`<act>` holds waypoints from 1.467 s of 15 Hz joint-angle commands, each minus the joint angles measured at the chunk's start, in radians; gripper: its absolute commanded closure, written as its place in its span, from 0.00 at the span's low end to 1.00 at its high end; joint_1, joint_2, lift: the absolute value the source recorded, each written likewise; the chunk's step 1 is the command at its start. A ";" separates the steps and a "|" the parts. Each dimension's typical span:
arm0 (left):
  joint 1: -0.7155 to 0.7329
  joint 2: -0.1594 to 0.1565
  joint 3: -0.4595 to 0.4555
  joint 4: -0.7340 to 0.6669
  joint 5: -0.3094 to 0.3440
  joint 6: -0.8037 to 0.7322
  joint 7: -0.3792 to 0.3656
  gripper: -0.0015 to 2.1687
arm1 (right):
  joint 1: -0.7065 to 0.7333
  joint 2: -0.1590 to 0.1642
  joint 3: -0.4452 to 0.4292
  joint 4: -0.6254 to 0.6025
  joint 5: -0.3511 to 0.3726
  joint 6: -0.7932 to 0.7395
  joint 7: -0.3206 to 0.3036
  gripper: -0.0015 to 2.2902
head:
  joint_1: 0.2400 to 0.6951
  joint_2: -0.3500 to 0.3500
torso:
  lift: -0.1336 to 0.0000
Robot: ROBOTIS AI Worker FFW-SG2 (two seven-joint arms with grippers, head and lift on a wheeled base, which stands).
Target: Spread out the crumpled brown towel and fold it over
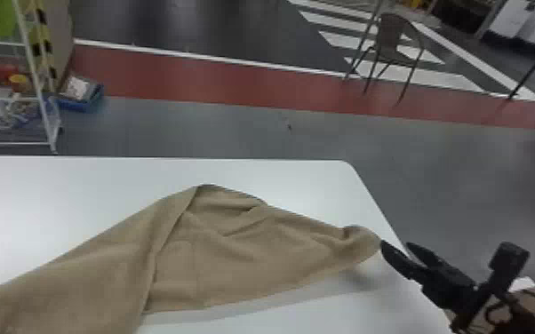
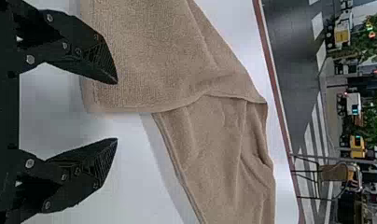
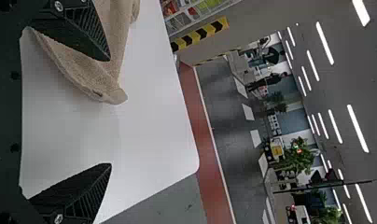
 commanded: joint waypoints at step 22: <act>0.005 -0.004 0.209 -0.266 0.071 0.065 -0.006 0.80 | -0.090 -0.010 0.089 0.047 0.122 -0.087 -0.021 0.04 | 1.00 0.00 | 0.08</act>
